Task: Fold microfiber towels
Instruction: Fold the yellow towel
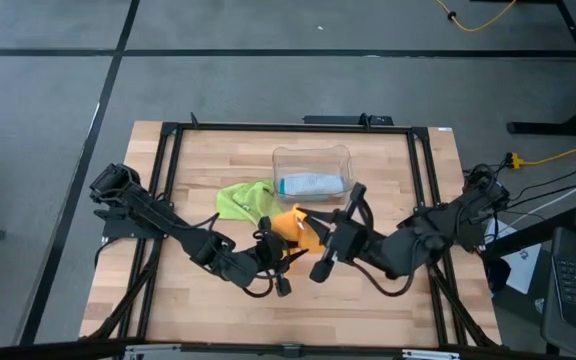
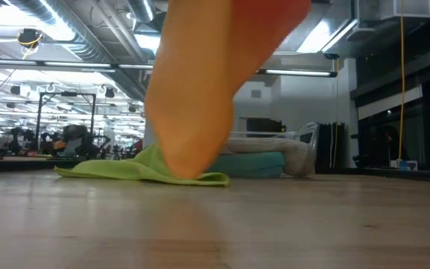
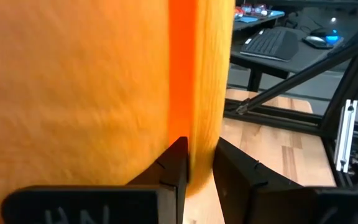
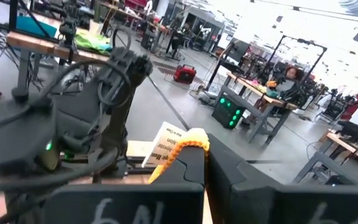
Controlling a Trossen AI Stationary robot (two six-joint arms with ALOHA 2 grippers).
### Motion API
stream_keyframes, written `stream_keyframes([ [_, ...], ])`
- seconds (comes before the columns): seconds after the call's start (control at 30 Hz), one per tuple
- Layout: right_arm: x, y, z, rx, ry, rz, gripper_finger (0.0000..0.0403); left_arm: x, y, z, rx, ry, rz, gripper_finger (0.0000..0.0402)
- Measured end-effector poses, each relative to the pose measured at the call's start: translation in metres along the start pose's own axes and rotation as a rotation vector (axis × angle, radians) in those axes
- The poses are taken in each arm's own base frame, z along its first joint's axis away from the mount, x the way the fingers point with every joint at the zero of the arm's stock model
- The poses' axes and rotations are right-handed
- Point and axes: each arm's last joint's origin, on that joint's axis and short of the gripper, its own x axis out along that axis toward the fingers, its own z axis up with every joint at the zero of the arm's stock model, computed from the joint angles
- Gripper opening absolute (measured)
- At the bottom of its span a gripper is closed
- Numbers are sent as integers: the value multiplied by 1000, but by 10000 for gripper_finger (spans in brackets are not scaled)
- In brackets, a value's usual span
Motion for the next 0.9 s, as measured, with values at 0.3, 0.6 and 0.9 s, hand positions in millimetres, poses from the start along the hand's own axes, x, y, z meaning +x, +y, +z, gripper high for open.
stream_keyframes([
  [0.3,-2,-6,8,-8,-14,-5,0,1,-1,0,1,11,-33,64],
  [0.6,-2,-7,9,-9,-15,-5,0,2,1,-3,22,42,-57,26],
  [0.9,-4,-4,-6,-149,83,-15,0,-7,-7,-8,25,65,-82,0],
])
